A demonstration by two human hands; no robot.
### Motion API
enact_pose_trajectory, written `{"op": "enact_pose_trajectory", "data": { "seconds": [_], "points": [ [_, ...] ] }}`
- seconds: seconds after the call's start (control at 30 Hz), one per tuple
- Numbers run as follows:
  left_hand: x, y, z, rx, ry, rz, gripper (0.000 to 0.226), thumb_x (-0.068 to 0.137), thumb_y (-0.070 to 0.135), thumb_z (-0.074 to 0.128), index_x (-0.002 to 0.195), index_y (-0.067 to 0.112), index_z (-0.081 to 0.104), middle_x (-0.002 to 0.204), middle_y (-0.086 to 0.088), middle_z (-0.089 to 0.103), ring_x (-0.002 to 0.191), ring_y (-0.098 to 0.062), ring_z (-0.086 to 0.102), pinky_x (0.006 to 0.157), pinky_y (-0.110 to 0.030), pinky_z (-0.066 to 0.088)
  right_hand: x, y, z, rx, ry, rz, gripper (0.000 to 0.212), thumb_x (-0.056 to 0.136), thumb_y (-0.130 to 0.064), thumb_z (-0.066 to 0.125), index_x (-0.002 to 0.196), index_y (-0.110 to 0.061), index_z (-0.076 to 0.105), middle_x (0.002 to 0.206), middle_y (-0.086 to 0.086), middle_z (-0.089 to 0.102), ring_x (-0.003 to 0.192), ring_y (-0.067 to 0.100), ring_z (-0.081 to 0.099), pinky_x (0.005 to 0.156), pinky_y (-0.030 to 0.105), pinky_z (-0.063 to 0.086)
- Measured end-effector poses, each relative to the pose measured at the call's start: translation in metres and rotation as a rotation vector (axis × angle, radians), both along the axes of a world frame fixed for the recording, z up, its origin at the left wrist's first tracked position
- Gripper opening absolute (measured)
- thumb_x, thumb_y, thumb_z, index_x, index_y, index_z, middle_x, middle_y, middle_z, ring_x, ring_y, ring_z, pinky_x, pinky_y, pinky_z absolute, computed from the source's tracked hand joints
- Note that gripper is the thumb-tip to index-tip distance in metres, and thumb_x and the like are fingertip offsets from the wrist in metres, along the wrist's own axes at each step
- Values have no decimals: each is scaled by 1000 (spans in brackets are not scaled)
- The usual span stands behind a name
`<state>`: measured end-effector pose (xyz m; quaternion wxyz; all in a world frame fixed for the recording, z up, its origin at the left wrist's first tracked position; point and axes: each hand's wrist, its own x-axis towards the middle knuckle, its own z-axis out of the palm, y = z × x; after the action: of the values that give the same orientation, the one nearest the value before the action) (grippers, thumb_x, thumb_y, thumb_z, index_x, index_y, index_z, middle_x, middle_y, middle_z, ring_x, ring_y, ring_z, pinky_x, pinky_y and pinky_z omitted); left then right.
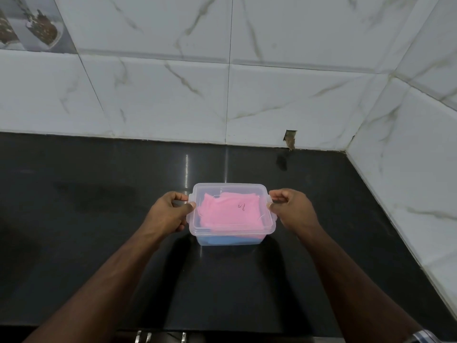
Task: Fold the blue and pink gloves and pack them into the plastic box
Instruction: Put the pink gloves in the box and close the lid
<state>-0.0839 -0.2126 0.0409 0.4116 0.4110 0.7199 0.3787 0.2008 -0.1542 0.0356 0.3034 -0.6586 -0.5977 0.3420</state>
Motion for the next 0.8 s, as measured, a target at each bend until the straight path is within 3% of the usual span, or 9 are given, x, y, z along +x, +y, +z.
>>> {"op": "enact_pose_trajectory", "data": {
  "seconds": [0.23,0.33,0.4,0.5,0.63,0.73,0.8],
  "points": [
    [-1,0,-3,-48,13,-4,21,93,28,69,109,18,61,97,-14,71,69,-20,63,66,-36,60,-1,-1,4,-4,-39,27,29,86,-15,73,114,-21,70,112,-6,71,95,9,67,83,36,59],
    [-6,0,0,-9,83,-82,34,89,31,73,119,22,60,115,-6,68,90,-16,65,75,-35,58,-2,0,13,21,-79,121,45,84,-18,75,127,-22,62,127,-6,64,111,12,61,91,40,56],
    [-10,2,8,51,216,-230,63,84,32,79,139,24,51,137,1,56,117,-15,57,94,-35,51,-5,2,22,56,-161,252,60,82,-26,78,137,-23,55,139,-5,56,124,15,53,100,39,48],
    [-4,12,25,9,499,-568,97,76,38,84,156,29,28,162,4,28,147,-20,29,119,-49,31,-18,6,37,23,-397,532,86,77,-41,80,150,-26,37,158,-2,33,143,17,33,115,39,28],
    [8,30,38,-164,742,-814,118,74,48,82,160,30,3,168,7,-3,155,-23,-1,124,-54,12,-41,18,44,-82,-716,736,110,70,-57,79,156,-29,17,166,0,9,152,24,10,120,57,14],
    [11,37,42,-222,777,-874,119,78,46,81,160,22,-1,168,3,-7,155,-22,-3,123,-41,9,-46,27,45,-142,-782,774,116,67,-59,81,156,-28,14,165,4,9,152,29,9,118,61,14],
    [11,39,40,-238,795,-882,119,78,47,80,160,21,-2,168,2,-8,155,-22,-3,123,-41,9,-49,28,46,-158,-804,789,116,66,-57,82,156,-27,14,165,5,11,151,31,10,118,61,15]
  ]
}}
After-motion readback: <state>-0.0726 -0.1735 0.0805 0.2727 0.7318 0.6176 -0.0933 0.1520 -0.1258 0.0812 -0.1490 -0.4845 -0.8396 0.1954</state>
